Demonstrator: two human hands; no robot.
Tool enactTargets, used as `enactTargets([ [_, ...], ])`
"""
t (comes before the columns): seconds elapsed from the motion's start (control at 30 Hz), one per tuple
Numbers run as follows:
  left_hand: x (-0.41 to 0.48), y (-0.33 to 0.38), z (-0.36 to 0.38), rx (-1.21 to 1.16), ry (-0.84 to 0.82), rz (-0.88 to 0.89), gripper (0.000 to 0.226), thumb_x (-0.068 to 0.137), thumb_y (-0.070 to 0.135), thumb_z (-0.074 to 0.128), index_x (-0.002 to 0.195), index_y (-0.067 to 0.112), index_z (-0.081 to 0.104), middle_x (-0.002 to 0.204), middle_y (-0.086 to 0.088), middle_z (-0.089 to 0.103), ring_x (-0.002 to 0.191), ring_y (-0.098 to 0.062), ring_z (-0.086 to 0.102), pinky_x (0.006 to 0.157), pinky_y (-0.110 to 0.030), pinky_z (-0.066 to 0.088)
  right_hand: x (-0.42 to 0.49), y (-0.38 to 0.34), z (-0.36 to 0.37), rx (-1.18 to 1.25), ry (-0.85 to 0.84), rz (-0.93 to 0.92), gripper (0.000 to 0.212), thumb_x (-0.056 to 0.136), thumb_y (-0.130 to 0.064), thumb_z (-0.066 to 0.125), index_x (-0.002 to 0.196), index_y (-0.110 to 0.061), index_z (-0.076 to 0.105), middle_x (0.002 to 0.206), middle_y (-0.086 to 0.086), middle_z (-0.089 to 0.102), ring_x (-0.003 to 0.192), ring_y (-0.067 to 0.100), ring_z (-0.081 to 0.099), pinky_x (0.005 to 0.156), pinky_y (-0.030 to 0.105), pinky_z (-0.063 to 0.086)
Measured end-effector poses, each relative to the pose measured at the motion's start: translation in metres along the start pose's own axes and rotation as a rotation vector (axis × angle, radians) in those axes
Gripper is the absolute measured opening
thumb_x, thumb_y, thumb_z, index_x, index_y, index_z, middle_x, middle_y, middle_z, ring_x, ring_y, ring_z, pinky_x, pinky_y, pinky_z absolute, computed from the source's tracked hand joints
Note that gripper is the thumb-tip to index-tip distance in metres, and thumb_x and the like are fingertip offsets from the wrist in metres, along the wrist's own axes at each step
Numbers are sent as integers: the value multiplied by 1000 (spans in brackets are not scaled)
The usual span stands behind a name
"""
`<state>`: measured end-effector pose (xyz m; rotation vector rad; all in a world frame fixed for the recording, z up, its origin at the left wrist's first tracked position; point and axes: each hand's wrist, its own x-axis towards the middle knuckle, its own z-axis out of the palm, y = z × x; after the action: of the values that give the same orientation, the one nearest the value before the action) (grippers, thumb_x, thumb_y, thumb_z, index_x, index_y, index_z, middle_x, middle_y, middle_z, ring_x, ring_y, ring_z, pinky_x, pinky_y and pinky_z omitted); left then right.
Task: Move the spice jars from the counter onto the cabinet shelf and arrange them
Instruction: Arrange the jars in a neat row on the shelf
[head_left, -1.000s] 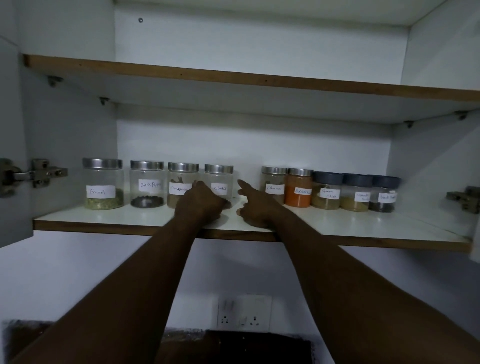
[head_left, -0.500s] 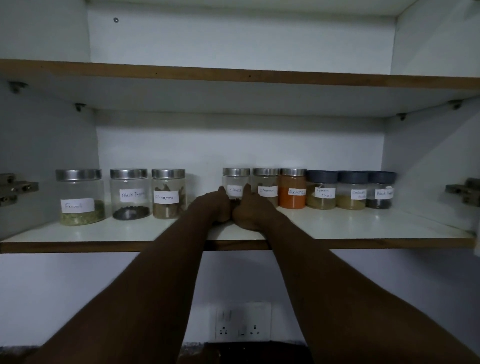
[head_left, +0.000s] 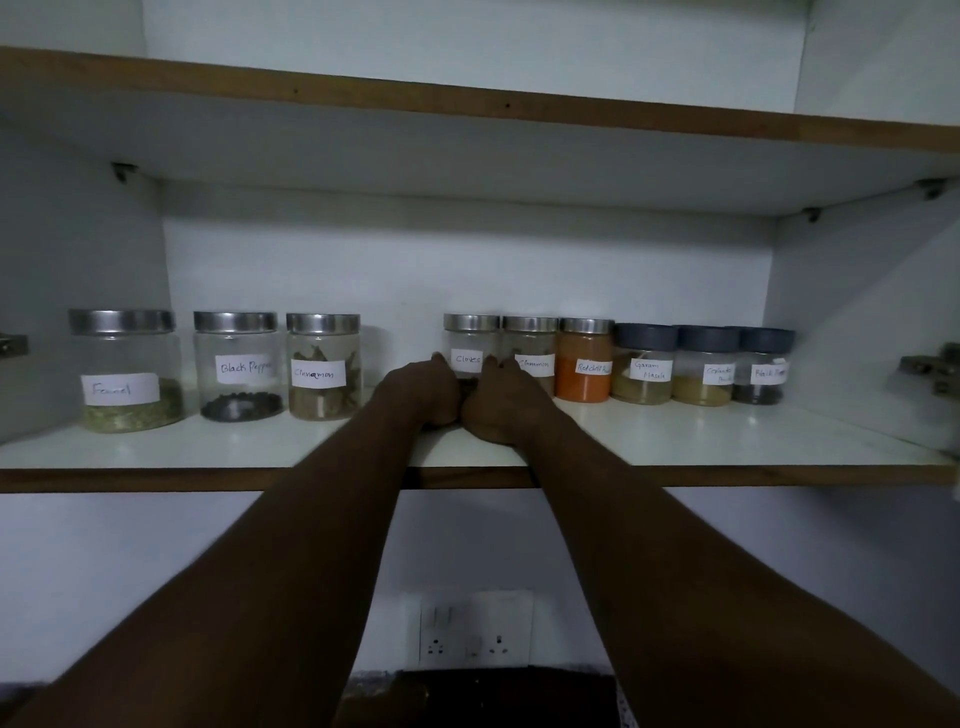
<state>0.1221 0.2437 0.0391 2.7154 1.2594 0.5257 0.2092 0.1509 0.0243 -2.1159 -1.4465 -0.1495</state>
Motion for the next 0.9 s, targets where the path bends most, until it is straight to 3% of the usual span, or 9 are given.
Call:
enactTargets([
  [0.13,-17,0,1,39,77,10,51,91,35,65,129,1,57,126,-16,65,113,-32,64,91,-38,52,-4,2,-1,66,83,-49,69,91,-30,69,145,-4,36,132,19,60,120,35,59,92,38,53],
  [0.23,-41,-3,3,110,214,75,35,87,34,66,110,8,66,109,-11,71,101,-29,68,74,-31,45,-8,0,-1,-77,105,-155,36,92,-30,68,119,-7,59,108,14,70,100,31,67,73,31,46],
  [0.33,-69,-7,0,132,307,106,26,89,36,62,96,12,68,100,-9,72,95,-29,69,69,-30,40,-15,-8,-4,-192,56,-219,25,95,-28,64,102,-7,73,103,15,74,99,31,69,83,36,54],
  [0.43,-96,-26,-8,5,375,5,14,85,27,67,79,14,64,90,-11,71,87,-28,70,65,-30,44,-24,-27,-3,-259,11,-230,36,99,-39,60,116,-10,73,115,11,73,109,29,67,93,41,53],
  [0.53,-115,-52,-16,-118,515,-138,17,82,19,67,95,9,69,98,-12,72,94,-29,69,69,-29,44,-31,-52,7,-176,-4,-248,37,95,-46,65,122,-20,64,118,4,71,114,25,63,97,41,50],
  [0.63,-123,-71,-25,-283,603,-281,41,85,21,70,120,5,56,118,-17,65,109,-35,64,84,-37,51,-38,-78,21,30,-10,-273,60,89,-39,76,139,-19,50,133,6,63,118,26,61,93,34,47],
  [0.73,-118,-80,-34,-415,511,-389,57,86,26,71,132,8,43,132,-19,55,122,-40,55,96,-44,47,-40,-92,28,87,-17,-283,74,89,-34,76,150,-14,39,147,11,54,131,31,54,97,33,42],
  [0.83,-111,-83,-39,-372,390,-368,60,90,38,66,136,8,42,130,-15,61,122,-35,57,99,-42,42,-41,-95,28,92,-21,-329,65,94,-29,67,150,-13,40,148,12,54,132,34,53,88,30,35],
  [0.9,-106,-86,-43,-358,299,-343,66,91,48,63,139,8,43,131,-11,62,124,-33,57,102,-43,40,-41,-93,27,92,-47,-321,67,98,-32,62,155,-16,33,150,13,52,133,34,53,92,31,38],
])
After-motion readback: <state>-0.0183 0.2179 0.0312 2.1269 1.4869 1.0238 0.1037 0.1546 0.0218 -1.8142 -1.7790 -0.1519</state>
